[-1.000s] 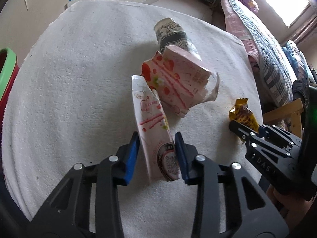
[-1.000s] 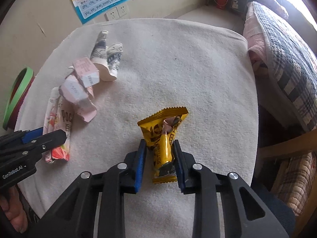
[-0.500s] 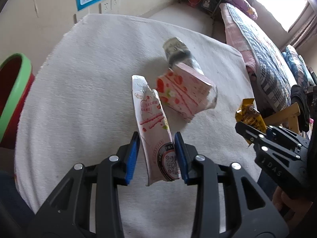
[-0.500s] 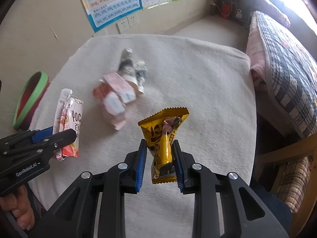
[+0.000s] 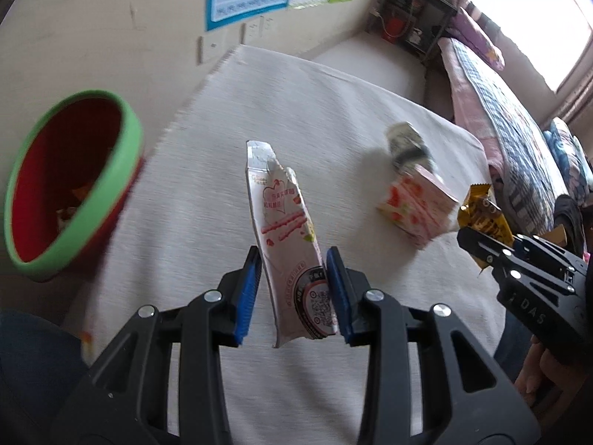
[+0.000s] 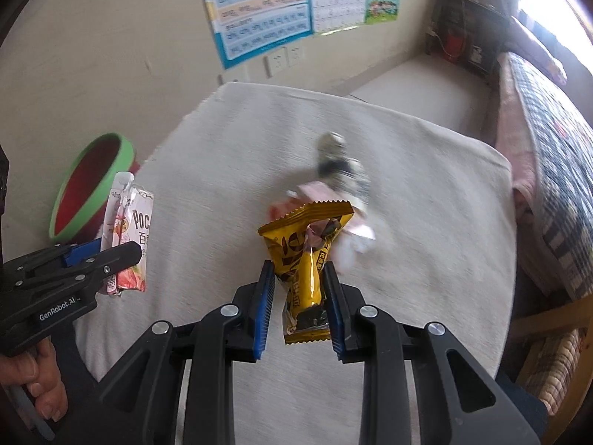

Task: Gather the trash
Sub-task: 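Carry the carton and yellow candy bar over the red bucket with both tools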

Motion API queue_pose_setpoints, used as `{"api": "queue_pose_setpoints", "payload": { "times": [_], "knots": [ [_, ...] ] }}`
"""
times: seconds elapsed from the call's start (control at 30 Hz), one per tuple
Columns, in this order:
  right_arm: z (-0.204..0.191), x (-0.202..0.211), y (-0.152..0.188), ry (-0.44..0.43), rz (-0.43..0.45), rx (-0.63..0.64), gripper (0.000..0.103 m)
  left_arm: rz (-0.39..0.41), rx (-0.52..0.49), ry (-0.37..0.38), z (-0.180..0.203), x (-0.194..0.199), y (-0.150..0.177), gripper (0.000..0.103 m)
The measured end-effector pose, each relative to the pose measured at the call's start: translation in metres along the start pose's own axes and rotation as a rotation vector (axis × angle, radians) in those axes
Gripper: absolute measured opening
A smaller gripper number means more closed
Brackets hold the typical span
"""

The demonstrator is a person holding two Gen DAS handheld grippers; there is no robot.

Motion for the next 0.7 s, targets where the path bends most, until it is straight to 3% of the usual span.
{"api": "queue_pose_setpoints", "payload": {
  "times": [0.7],
  "knots": [
    [-0.149, -0.021, -0.073, -0.136, 0.039, 0.180, 0.026, 0.111, 0.178, -0.114, -0.153, 0.051, -0.032, 0.035]
  ]
}}
Point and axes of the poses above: each gripper's, at about its wrist camera, not at the fingertips, and x roughly against the way its jaws point, z to its right, y to its underside, the point moved 4 cm from there along -x, roughly the way its jaws point, and after that the axes turned 2 degrees about x, right-handed, at the moved point
